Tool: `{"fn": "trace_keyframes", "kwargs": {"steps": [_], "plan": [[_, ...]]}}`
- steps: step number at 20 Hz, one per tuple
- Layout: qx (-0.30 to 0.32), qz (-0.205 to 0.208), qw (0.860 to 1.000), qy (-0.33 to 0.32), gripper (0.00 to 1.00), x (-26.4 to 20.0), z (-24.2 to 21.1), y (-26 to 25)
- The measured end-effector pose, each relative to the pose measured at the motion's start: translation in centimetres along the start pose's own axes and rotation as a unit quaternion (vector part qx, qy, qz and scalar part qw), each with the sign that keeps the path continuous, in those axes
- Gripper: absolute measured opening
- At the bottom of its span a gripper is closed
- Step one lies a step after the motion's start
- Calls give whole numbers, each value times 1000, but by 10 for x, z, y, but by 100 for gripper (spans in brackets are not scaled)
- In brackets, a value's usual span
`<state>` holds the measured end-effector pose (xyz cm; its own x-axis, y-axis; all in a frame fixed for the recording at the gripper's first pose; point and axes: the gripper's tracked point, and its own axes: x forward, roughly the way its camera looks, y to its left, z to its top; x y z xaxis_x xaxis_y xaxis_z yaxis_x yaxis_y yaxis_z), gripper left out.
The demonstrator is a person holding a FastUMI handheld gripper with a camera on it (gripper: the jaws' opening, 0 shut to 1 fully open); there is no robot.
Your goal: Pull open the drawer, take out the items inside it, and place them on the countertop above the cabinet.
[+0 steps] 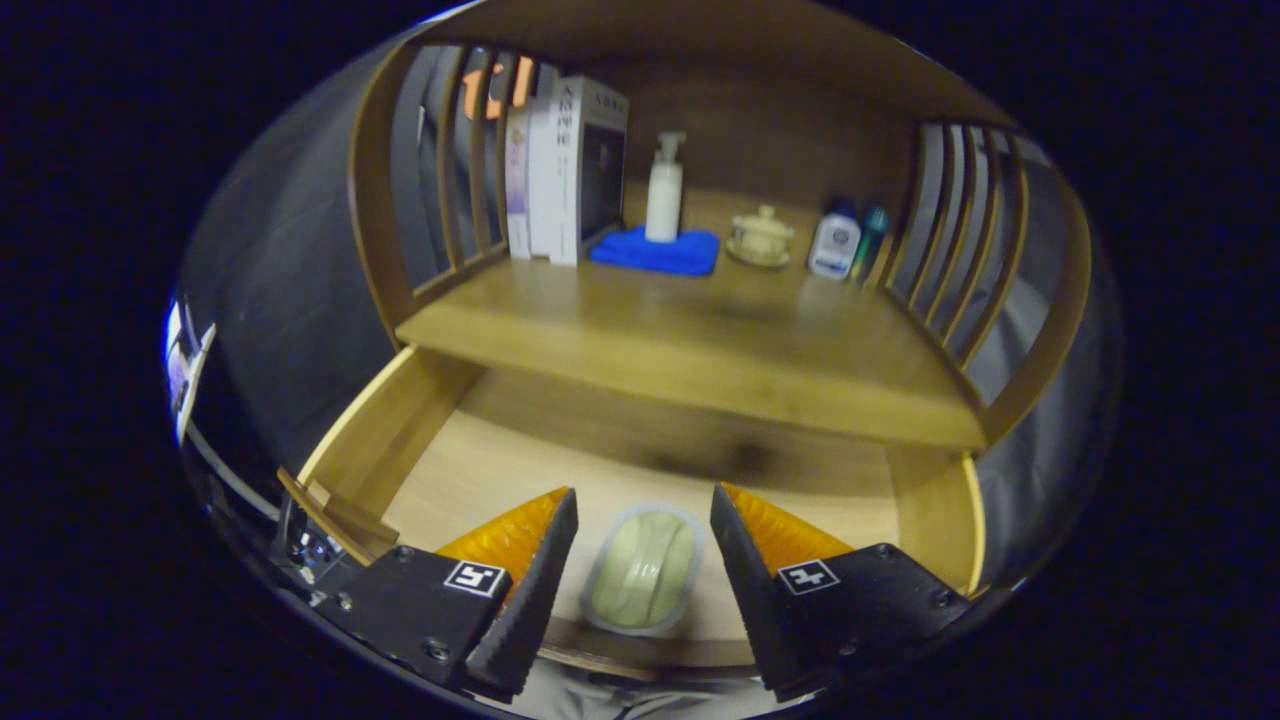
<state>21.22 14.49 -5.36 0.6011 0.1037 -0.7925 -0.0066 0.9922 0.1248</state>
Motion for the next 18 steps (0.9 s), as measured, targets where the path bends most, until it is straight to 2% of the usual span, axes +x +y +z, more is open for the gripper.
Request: {"fn": "trace_keyframes", "kwargs": {"steps": [3, 6, 8, 12, 13, 15, 18], "plan": [[2, -16, 998, 53, 84, 21, -23, -8], [-12, -36, 997, 68, 84, 27, -31, -17], [-11, -41, 996, 73, 74, 27, -32, -22], [16, -26, 995, 92, 30, 32, -39, -20], [20, -22, 995, 92, 25, 32, -38, -19], [15, -13, 996, 91, 21, 32, -37, -19], [19, -10, 997, 74, 19, 30, -31, -20]]}}
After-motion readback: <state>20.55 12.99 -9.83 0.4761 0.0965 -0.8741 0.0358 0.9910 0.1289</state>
